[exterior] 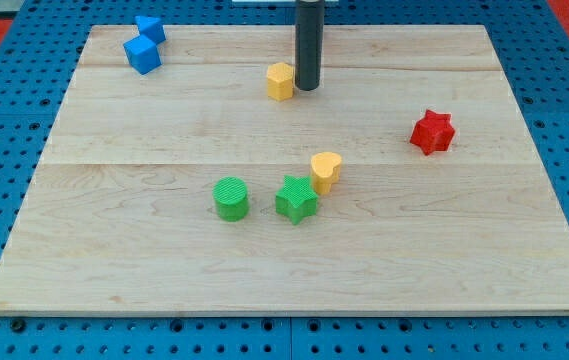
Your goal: Place the yellow hexagon diagonally towards the bottom left side of the red circle
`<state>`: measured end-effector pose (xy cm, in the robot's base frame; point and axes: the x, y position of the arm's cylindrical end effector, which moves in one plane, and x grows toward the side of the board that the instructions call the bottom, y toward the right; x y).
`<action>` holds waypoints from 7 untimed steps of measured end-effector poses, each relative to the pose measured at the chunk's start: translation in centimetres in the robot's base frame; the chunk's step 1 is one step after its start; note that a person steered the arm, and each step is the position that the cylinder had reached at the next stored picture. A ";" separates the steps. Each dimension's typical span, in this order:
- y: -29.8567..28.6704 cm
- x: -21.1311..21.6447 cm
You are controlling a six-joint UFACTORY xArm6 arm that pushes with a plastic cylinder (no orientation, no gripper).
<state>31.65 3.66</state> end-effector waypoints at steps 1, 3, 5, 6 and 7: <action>-5.4 2.8; -5.5 -0.4; 11.9 12.4; 9.6 19.4; 2.6 18.2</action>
